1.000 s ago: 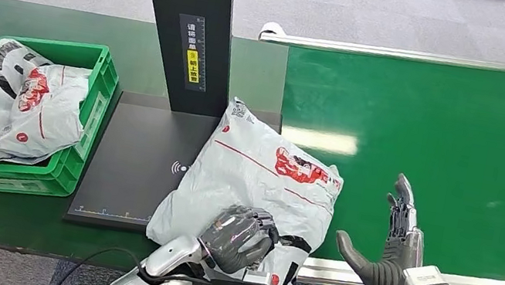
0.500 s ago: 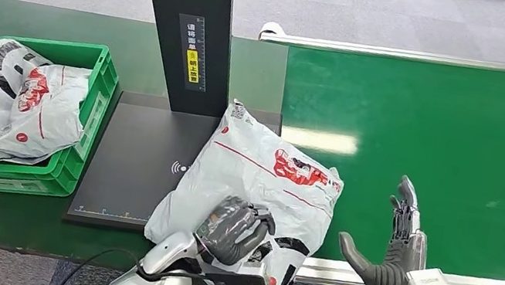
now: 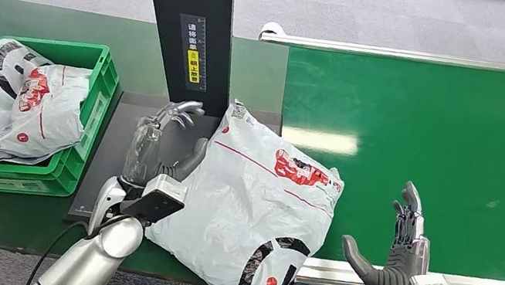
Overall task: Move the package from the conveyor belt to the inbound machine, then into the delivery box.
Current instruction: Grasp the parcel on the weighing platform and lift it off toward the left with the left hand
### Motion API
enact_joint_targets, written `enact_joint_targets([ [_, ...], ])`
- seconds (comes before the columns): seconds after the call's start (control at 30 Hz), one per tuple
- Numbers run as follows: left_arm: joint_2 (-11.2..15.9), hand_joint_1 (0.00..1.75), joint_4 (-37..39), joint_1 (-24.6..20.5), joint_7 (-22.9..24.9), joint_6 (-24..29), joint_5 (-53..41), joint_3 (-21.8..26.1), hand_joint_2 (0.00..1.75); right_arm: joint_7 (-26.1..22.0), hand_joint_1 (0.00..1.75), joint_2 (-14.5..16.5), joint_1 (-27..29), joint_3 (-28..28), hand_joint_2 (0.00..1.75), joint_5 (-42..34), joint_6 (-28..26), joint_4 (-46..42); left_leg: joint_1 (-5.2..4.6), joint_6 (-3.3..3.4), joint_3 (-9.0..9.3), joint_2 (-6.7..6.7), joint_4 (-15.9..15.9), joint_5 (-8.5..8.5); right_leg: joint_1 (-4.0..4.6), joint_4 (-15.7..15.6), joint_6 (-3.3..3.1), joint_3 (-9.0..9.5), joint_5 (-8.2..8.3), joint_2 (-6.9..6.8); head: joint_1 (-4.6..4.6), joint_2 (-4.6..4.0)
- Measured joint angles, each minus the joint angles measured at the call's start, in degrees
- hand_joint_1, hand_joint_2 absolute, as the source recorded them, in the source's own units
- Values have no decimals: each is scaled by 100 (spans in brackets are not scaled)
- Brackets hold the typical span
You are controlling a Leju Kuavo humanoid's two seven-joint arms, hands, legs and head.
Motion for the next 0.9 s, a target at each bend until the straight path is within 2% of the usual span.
enact_joint_targets([
  [0.27, 67, 0, -234, 98, -111, -78, 180, 135, 175, -2, 0, 7, -64, 1, 175, -14, 1, 43, 0, 0, 0, 0, 0, 0, 0, 0, 0, -1, 0, 0, 1, 0],
  [0.57, 102, 0, -474, 287, -158, -451, 153, 129, 175, -39, 0, -40, -146, 34, 175, -59, -1, 184, 0, 0, 0, 0, 0, 0, 0, 0, 0, -1, 0, 0, 0, -1],
  [0.9, 137, 0, -473, 293, -145, -874, -57, -161, 175, -40, 0, -96, -214, 99, 175, -92, -2, 304, 0, 0, 0, 0, 0, 0, 0, 0, 0, -2, 0, 0, -1, -1],
])
